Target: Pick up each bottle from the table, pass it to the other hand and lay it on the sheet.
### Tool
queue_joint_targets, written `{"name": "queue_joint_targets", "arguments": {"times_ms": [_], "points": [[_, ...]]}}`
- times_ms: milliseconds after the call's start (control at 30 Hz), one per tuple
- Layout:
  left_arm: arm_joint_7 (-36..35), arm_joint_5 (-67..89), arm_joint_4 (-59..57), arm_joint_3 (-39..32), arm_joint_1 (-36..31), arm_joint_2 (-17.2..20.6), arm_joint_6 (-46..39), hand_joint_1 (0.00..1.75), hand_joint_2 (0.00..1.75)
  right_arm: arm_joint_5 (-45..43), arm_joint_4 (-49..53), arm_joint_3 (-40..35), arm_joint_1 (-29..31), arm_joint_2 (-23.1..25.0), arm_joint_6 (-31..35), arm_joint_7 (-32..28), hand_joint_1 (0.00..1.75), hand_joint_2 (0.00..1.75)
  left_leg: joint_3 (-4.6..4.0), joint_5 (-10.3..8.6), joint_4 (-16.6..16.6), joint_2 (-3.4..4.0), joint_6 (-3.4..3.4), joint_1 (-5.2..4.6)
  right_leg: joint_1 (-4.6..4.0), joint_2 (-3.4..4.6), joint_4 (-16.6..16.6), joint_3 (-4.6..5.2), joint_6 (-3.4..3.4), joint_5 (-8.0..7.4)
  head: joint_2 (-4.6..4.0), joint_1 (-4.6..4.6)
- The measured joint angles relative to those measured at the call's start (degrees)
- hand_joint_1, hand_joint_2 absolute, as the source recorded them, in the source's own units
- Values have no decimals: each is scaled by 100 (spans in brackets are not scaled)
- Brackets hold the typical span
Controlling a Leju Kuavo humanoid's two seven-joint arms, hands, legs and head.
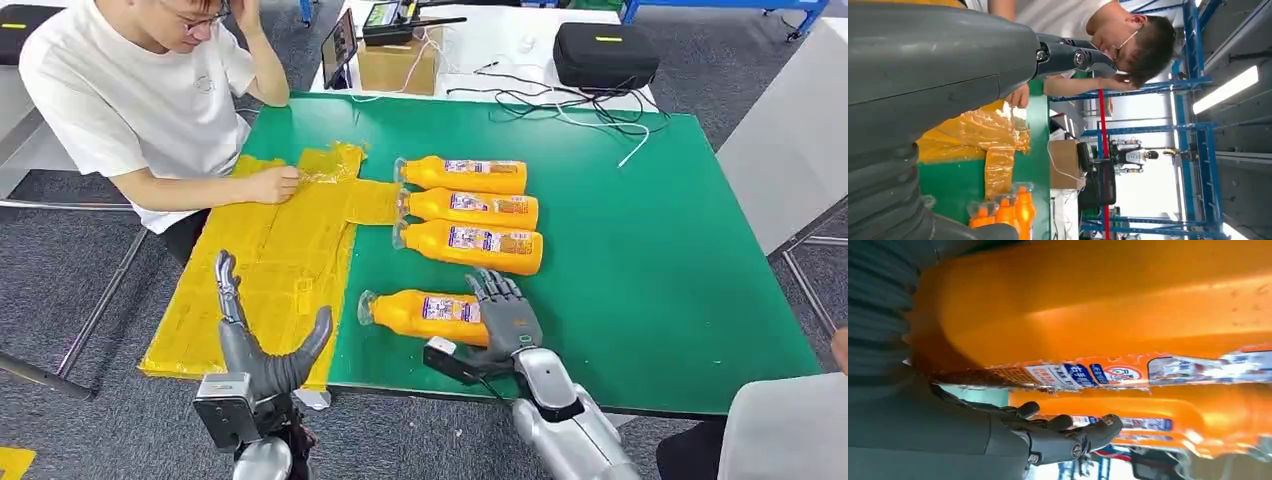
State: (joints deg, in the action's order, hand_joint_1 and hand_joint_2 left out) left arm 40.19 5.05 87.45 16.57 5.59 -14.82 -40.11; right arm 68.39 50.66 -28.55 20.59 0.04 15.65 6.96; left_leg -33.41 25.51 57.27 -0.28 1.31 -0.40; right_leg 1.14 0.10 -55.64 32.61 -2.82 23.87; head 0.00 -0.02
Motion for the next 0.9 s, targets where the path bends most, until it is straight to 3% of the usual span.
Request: {"name": "queue_joint_targets", "arguments": {"times_ms": [200,500,633,767,900], "points": [[0,164,0,-24,46,0,0,0,175,4,-72,-70,109,4,-391,343,175,175,6,-4,0,-5,5,0,0,-1,0,-9,-3,-2,0,0],[0,157,0,-68,100,-46,0,0,175,-456,-135,-90,238,-131,-1031,247,175,175,31,-2,1,-8,6,-2,2,-2,4,-31,-7,-2,2,0],[0,65,4,-59,165,-59,2,0,175,-879,-63,-54,124,-284,-1027,39,175,175,71,14,-1,-12,13,-1,0,-2,15,-10,-14,12,0,0],[0,-193,-4,-31,169,-57,2,0,175,-1514,92,114,-65,-400,-932,-406,175,175,143,52,-3,-11,21,-1,0,0,23,-86,-21,44,0,2],[-2,-851,-146,29,158,-31,151,0,175,-1676,349,234,-413,-461,-494,-708,175,175,151,53,-3,-5,24,-1,0,0,28,-98,-23,42,0,2]]}}
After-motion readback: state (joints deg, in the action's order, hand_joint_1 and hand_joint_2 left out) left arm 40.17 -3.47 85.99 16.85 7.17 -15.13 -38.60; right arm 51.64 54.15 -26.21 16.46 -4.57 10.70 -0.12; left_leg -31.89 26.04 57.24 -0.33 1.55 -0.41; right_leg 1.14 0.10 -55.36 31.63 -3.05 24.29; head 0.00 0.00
